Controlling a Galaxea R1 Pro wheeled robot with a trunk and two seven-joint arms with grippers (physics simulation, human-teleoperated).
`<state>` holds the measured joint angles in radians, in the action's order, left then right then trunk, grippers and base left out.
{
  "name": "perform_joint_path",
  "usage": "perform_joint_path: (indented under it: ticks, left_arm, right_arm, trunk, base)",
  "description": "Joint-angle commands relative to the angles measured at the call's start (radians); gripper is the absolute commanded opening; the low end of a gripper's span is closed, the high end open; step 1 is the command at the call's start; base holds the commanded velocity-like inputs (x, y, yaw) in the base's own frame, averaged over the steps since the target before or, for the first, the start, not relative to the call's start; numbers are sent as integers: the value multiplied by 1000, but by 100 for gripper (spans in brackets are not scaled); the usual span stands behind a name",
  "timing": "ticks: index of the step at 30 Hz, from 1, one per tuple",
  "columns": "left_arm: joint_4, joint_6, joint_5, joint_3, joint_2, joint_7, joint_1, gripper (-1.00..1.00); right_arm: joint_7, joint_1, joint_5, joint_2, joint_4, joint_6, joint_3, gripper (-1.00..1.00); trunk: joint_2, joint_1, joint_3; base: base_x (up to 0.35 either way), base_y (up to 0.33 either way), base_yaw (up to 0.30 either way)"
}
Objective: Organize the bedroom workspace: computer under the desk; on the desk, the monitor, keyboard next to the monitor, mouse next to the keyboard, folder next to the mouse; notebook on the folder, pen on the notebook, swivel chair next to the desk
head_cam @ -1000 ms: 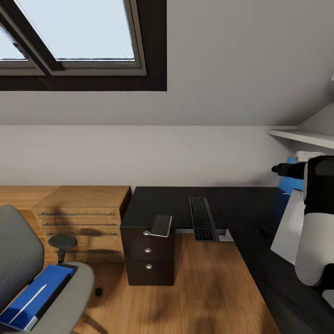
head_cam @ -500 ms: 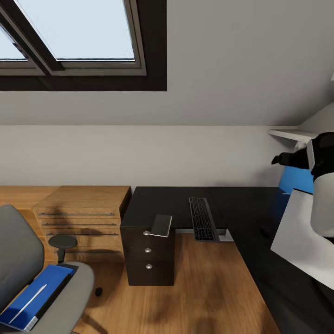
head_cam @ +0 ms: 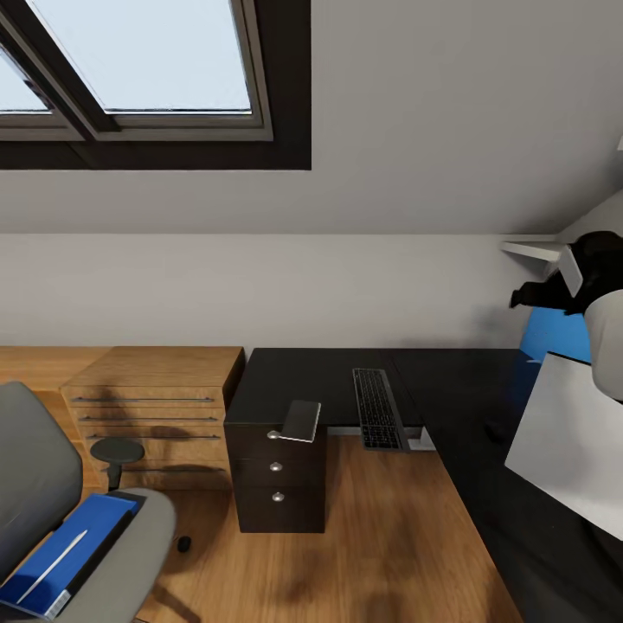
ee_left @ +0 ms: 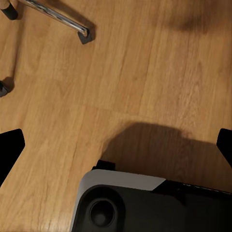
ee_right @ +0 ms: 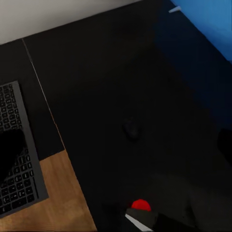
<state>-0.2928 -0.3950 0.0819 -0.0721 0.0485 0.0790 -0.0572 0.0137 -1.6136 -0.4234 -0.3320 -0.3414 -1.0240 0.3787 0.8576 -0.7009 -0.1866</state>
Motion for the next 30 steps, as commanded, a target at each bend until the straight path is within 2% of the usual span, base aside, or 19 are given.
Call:
perform_joint_path:
  ticks: [1,4,10,20,30]
  left_arm:
    - [-2,-1,5,-3,1,-2,0,100]
    - [-2,-1,5,-3,1,-2,-1,100]
    - [-1,-1,6,-3,1,-2,0,100]
    - [0,-1,6,-3,1,-2,0,100]
    - [0,-1,6,-3,1,-2,0,100]
  right_arm:
    - [21,-1,-7,0,-1,-2,6,100]
    - [118,-1,-10,-7,-3,-4,0,100]
    - [185,-2,-11,-23,-2,-9,-3,100]
    - [199,-2,-11,-52,4,-7,-3,100]
    - [201,-1,-11,-58,6,-6,-4,100]
  trunk:
    - [1,0,-1]
    - [1,0,-1]
    - [1,0,-1]
    - [1,0,-1]
    - [1,0,-1]
  base:
    - [0,0,0]
    - [0,0,0]
    - [0,0,-16]
    - [0,0,-201]
    - [0,0,-260]
